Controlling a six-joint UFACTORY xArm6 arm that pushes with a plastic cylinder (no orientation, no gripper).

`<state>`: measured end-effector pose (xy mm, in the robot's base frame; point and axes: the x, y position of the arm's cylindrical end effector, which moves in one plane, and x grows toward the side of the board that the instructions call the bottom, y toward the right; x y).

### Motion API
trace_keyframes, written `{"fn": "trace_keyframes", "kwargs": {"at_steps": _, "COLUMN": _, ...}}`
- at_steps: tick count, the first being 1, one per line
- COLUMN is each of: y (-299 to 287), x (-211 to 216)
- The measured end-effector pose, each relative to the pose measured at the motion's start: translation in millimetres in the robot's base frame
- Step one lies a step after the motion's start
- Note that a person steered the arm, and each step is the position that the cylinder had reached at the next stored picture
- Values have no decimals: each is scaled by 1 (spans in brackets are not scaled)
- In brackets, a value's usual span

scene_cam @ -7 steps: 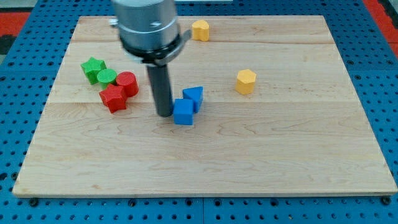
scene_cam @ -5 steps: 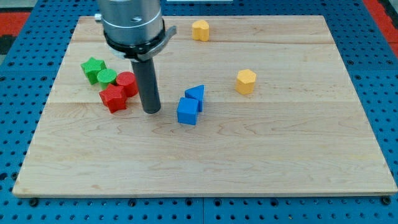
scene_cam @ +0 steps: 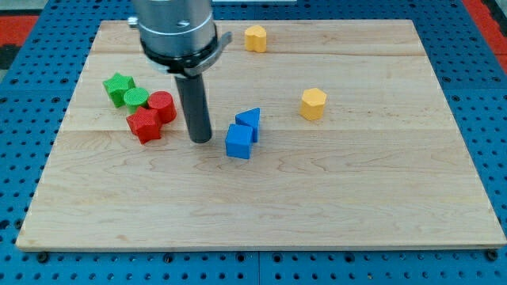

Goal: Move the blue cube to the center along with blue triangle

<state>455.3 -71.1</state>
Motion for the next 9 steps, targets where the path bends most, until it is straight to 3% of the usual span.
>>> {"fn": "trace_keyframes", "kwargs": {"at_steps": 2, "y": 33, "x": 47}}
{"fn": "trace_keyframes", "kwargs": {"at_steps": 4, "y": 73, "x": 43}}
{"fn": "trace_keyframes", "kwargs": {"at_steps": 9, "y": 83, "x": 26}}
